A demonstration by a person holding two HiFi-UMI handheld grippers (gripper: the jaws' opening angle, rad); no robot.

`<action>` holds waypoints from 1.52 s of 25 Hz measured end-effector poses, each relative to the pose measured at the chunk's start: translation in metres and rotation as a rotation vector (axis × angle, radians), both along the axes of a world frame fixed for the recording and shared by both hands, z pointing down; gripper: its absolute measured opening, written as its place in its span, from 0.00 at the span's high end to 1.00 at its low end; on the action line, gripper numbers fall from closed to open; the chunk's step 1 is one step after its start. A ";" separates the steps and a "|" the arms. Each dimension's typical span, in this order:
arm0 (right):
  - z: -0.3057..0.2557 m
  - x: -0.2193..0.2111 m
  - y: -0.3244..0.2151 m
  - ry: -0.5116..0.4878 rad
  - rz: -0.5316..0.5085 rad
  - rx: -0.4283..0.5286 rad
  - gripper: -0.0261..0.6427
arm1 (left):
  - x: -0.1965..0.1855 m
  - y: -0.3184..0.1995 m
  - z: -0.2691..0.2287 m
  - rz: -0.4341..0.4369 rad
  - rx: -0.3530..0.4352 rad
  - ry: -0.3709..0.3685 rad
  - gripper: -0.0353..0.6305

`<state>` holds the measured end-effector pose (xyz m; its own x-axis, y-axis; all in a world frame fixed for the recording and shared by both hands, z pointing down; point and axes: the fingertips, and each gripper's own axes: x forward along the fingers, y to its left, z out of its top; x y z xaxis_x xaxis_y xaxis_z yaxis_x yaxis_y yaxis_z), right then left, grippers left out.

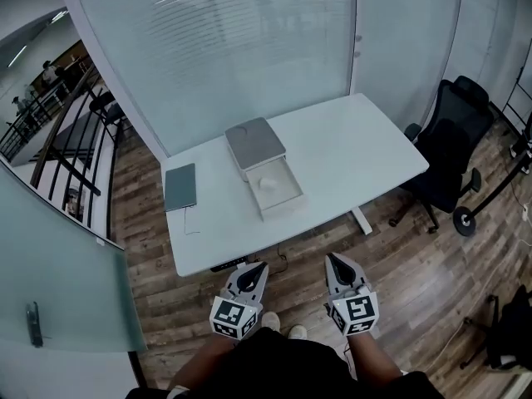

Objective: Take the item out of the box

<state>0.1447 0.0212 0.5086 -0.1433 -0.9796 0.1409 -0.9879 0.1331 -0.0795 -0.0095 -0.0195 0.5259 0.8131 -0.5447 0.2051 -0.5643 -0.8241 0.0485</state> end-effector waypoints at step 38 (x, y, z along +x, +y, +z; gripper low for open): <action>0.043 -0.057 -0.279 0.116 -0.250 -0.177 0.95 | -0.047 -0.235 -0.002 -0.096 0.006 0.015 0.93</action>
<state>0.0878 -0.2577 0.5514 -0.3493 -0.8748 0.3358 -0.9301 0.3670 -0.0115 -0.0568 -0.2550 0.5235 0.7597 -0.6219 0.1900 -0.6404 -0.7663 0.0524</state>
